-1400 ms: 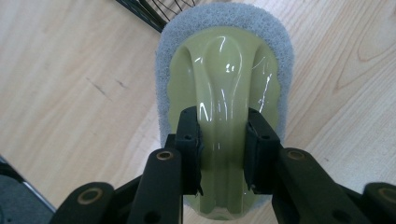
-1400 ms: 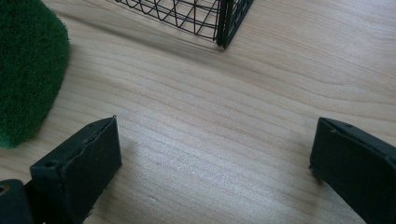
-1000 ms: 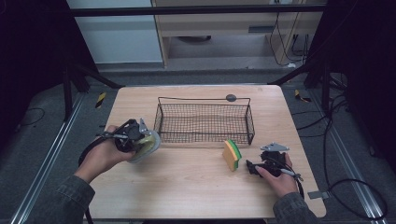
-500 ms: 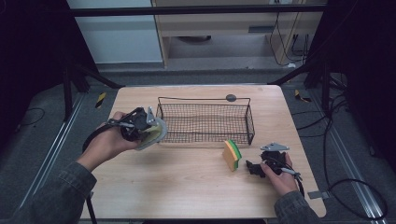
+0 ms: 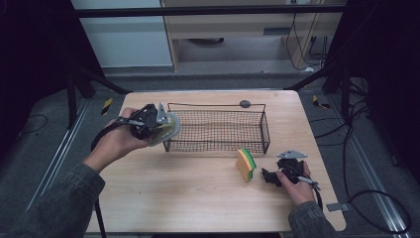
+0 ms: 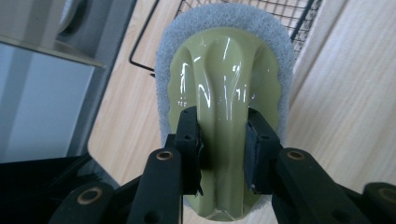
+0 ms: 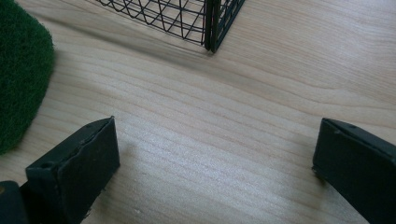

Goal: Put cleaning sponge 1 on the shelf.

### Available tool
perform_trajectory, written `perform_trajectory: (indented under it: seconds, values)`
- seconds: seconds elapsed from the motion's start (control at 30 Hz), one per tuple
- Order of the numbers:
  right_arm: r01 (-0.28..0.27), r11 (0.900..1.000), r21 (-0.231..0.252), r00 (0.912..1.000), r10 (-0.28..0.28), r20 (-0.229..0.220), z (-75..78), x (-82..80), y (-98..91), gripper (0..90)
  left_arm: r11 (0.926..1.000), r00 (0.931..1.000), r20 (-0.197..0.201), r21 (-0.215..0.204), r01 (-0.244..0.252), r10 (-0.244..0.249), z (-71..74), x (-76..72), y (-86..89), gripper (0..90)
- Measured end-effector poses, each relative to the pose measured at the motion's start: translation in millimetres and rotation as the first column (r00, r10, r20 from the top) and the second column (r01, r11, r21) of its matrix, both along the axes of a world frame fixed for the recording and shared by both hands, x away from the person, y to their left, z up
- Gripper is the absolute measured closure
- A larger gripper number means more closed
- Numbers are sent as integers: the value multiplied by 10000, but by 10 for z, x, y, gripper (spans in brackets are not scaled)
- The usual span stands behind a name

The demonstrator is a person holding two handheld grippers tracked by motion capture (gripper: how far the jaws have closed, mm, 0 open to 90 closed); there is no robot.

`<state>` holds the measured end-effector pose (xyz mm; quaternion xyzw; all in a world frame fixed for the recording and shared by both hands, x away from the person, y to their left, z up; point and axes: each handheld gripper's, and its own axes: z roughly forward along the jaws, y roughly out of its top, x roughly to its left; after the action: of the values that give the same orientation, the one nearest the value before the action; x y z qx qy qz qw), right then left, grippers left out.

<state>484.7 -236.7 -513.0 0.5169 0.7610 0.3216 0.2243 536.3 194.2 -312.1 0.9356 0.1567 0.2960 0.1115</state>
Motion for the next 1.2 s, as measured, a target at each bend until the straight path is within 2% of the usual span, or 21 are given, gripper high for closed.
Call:
perform_trajectory:
  seconds: [0.13,0.27,0.4,0.47,0.7,0.8,0.93,1.0,1.2]
  values:
    - [-16,10000,34,10000,16,38,0,-20,-3,10,9989,9994,303,432,-152,139,-2,-6,-29,704]
    - [-44,10000,11,10000,44,19,-1,-29,-9,9,9975,9991,410,708,40,-69,24,8,-67,704]
    - [-91,10000,16,10000,91,16,-1,-24,-13,6,9979,9988,436,622,202,-230,50,54,-79,704]
    - [-95,10000,26,10000,96,-10,0,-24,-13,5,9967,9968,653,696,416,-462,75,83,-91,704]
    - [-136,9999,-19,9999,136,22,-1,-33,-18,9,9970,9944,942,650,419,-480,64,155,-133,704]
    - [-148,9999,-16,9999,149,29,-1,-35,-20,9,9965,9935,967,636,548,-608,45,195,-160,704]
    - [-148,9999,-13,9999,148,29,-1,-34,-19,9,9919,9902,951,852,938,-1018,-2,246,-216,703]
    - [-151,9999,-15,9999,151,29,-1,-35,-20,9,9928,9906,942,771,919,-990,-14,277,-236,704]
    - [-150,9999,-16,9999,150,29,-1,-35,-19,9,9907,9884,1019,875,1038,-1126,-26,322,-294,704]
